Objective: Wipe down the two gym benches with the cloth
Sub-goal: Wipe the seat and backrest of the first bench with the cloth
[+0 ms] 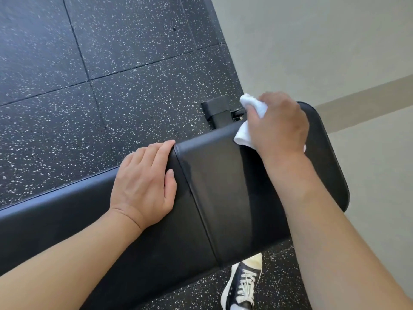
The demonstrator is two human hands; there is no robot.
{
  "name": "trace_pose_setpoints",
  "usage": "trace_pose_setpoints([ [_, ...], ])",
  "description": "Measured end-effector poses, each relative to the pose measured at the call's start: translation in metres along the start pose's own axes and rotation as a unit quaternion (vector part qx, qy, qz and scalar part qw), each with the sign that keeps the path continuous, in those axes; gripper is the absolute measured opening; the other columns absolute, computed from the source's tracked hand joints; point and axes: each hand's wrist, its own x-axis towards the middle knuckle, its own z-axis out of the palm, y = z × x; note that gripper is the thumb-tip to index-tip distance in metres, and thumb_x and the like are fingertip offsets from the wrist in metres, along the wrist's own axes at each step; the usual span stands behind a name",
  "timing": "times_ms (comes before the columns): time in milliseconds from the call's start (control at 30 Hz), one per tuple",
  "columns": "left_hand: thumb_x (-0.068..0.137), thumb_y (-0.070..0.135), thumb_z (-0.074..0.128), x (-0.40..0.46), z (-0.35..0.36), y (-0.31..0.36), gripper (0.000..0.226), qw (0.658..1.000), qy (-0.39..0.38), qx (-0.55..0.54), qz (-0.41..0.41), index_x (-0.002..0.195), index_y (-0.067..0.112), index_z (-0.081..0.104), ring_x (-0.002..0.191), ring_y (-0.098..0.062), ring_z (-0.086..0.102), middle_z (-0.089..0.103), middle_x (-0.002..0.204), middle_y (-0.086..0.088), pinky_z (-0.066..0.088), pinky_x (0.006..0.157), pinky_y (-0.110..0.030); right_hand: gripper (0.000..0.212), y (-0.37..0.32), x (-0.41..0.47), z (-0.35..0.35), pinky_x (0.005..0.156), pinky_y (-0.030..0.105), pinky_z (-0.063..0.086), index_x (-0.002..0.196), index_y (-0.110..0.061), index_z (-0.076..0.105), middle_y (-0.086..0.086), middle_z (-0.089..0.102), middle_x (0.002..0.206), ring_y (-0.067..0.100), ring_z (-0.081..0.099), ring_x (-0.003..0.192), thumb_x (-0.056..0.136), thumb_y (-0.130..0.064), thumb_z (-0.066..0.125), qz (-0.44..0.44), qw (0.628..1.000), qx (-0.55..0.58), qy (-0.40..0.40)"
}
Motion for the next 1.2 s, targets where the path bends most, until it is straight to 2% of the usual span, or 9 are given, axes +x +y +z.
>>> trace_pose_setpoints([
  [67,0.095,0.031,0.040,0.001,-0.001,0.000,0.062,1.000,-0.001,0.002,0.002,0.151,0.005,0.049,0.119,-0.036,0.058,0.061,0.135,-0.013,0.043,0.103,-0.047,0.025,-0.020,-0.001,0.002,0.065,0.034,0.030,0.100,-0.017,0.066,0.002,0.050,0.093,0.030,0.062,0.088,0.101,-0.039,0.053,-0.021,0.999,-0.038,-0.029],
  [200,0.094,0.031,0.040,0.000,-0.001,0.000,0.062,1.000,0.003,-0.002,0.002,0.149,0.004,0.050,0.116,-0.037,0.058,0.061,0.134,-0.014,0.043,0.100,-0.047,0.015,-0.085,-0.032,0.019,0.063,0.032,0.030,0.102,-0.023,0.066,-0.001,0.061,0.103,0.023,0.065,0.093,0.100,-0.033,0.055,-0.111,0.991,-0.029,-0.072],
  [267,0.094,0.030,0.041,0.000,0.000,-0.001,0.060,1.000,0.005,-0.009,0.003,0.147,0.003,0.050,0.112,-0.038,0.058,0.061,0.131,-0.014,0.043,0.097,-0.048,0.008,-0.104,-0.056,0.027,0.060,0.030,0.029,0.095,-0.025,0.064,-0.003,0.061,0.099,0.020,0.065,0.086,0.098,-0.031,0.059,-0.160,0.985,-0.006,-0.059],
  [367,0.094,0.030,0.040,0.001,-0.001,0.000,0.060,1.000,0.006,-0.011,0.002,0.146,0.003,0.051,0.110,-0.039,0.058,0.061,0.131,-0.014,0.042,0.096,-0.048,0.014,-0.096,-0.077,0.026,0.055,0.027,0.028,0.084,-0.018,0.064,-0.001,0.059,0.085,0.020,0.058,0.072,0.092,-0.029,0.068,-0.175,0.982,0.066,0.010],
  [533,0.095,0.032,0.040,0.000,0.001,0.001,0.060,1.000,0.001,0.002,-0.005,0.149,0.008,0.048,0.111,-0.036,0.055,0.060,0.134,-0.012,0.041,0.099,-0.048,0.018,-0.009,-0.116,0.013,0.055,0.033,0.043,0.094,-0.014,0.071,0.002,0.055,0.082,0.022,0.053,0.069,0.100,-0.029,0.062,-0.128,0.981,0.098,0.111],
  [700,0.094,0.033,0.037,0.001,0.001,0.002,0.061,1.000,-0.005,-0.005,-0.012,0.149,0.008,0.046,0.111,-0.039,0.054,0.059,0.131,-0.015,0.041,0.095,-0.052,0.015,0.076,-0.189,-0.002,0.063,0.024,0.040,0.103,-0.019,0.071,-0.003,0.053,0.086,0.020,0.053,0.074,0.102,-0.029,0.060,-0.002,0.986,0.076,0.151],
  [900,0.095,0.031,0.036,-0.001,0.000,0.005,0.060,1.000,-0.010,-0.003,-0.009,0.149,0.006,0.045,0.110,-0.044,0.053,0.058,0.131,-0.020,0.042,0.093,-0.056,0.008,0.022,-0.186,0.010,0.058,0.024,0.030,0.091,-0.019,0.066,-0.003,0.058,0.087,0.018,0.053,0.073,0.095,-0.026,0.066,0.136,0.968,0.083,0.196],
  [1067,0.096,0.032,0.034,-0.001,0.003,0.004,0.061,1.000,0.000,-0.008,-0.009,0.150,0.007,0.044,0.111,-0.044,0.052,0.058,0.132,-0.020,0.042,0.093,-0.057,0.014,-0.035,-0.106,0.017,0.054,0.035,0.042,0.094,-0.012,0.069,0.003,0.064,0.090,0.025,0.061,0.073,0.090,-0.026,0.069,0.086,0.979,0.088,0.162],
  [1200,0.096,0.033,0.034,-0.002,0.007,0.002,0.061,1.000,0.011,-0.009,-0.010,0.150,0.008,0.044,0.111,-0.043,0.052,0.058,0.131,-0.019,0.042,0.093,-0.056,0.022,-0.025,-0.043,0.010,0.062,0.033,0.038,0.107,-0.020,0.067,-0.004,0.064,0.108,0.022,0.064,0.091,0.099,-0.036,0.055,0.080,0.990,0.053,0.100],
])
